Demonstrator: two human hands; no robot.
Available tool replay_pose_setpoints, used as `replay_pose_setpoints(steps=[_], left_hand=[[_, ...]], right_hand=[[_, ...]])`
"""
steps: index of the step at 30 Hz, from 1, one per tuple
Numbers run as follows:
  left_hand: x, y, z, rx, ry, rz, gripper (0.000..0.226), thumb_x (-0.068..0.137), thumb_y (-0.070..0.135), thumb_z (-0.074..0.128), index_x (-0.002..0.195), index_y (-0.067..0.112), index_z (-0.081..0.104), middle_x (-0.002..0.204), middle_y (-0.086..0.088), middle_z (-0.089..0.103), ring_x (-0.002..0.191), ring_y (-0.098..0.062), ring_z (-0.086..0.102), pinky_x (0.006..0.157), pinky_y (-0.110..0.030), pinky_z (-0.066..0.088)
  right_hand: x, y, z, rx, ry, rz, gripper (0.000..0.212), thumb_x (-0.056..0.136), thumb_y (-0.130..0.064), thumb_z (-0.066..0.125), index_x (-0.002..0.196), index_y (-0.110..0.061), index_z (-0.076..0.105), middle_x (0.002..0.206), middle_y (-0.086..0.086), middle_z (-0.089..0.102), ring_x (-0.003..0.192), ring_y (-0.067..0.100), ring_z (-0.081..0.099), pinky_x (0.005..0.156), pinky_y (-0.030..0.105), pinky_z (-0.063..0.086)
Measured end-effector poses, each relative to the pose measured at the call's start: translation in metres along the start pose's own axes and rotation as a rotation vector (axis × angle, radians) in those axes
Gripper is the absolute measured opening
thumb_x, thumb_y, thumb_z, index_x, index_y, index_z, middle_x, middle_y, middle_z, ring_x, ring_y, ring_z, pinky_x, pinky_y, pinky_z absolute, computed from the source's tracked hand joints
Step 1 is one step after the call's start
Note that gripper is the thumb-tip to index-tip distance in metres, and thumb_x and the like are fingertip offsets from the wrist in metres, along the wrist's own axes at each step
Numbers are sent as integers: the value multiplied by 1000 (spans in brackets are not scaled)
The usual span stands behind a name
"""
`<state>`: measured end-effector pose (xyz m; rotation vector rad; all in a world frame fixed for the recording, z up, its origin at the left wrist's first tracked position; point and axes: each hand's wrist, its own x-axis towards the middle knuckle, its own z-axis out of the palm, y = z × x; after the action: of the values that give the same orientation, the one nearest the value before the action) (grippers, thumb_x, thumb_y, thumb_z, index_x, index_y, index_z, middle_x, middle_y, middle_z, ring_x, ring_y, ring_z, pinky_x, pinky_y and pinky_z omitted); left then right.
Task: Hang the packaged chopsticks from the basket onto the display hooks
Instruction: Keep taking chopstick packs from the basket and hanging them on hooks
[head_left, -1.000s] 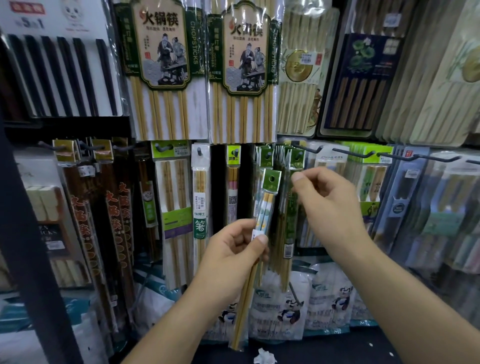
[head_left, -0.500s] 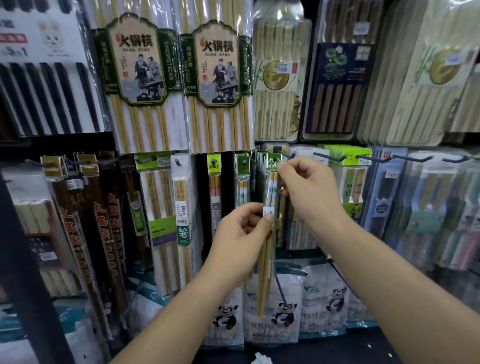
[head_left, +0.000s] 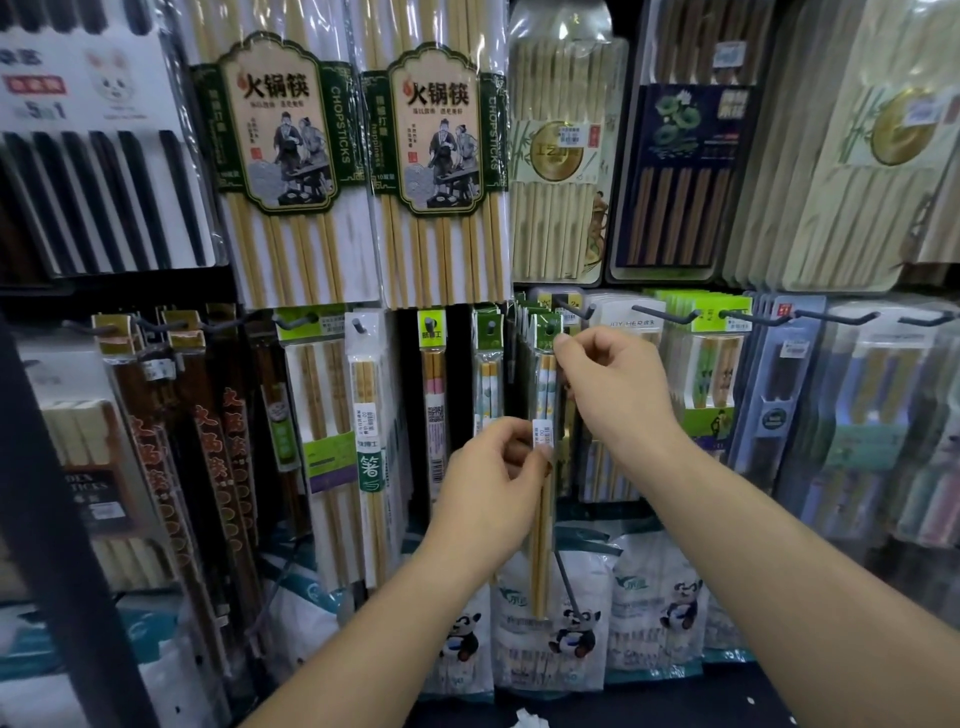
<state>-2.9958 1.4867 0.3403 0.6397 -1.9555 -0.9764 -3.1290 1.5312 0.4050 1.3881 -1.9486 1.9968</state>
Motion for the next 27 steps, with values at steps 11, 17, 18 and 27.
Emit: replay_pose_setpoints(steps=[11,17,18,27], left_hand=[[-6,16,12,368,1,22,55,107,53,29,150,20,34,130,-2,62,115,-27,63,94,-42,51],[16,19,36,-154,-35,-217,78,99,71,30,163,35,4,170,4,19,155,-17,20,115,-35,21],[20,19,40,-203,-17,-222,78,98,73,32,162,38,4,170,5,19,155,-17,19,115,-35,21],[50,10,59,-505,94,-223,79,84,80,39,155,55,17,162,18,32,143,-5,29,110,-31,22]], right_hand=[[-27,41,-4,29,-155,11,16,103,-38,54,119,-34,56,104,-32,59,93,-22,55,77,6,43],[-36,64,11,276,-410,237,64,96,-77,28,155,-53,23,162,-20,26,145,1,31,121,37,27],[-35,65,14,286,-412,250,71,91,-82,27,156,-52,22,165,-18,25,147,1,30,123,39,25],[-22,66,34,511,-436,355,68,98,-71,25,158,-40,28,166,-12,26,151,5,22,126,39,18]])
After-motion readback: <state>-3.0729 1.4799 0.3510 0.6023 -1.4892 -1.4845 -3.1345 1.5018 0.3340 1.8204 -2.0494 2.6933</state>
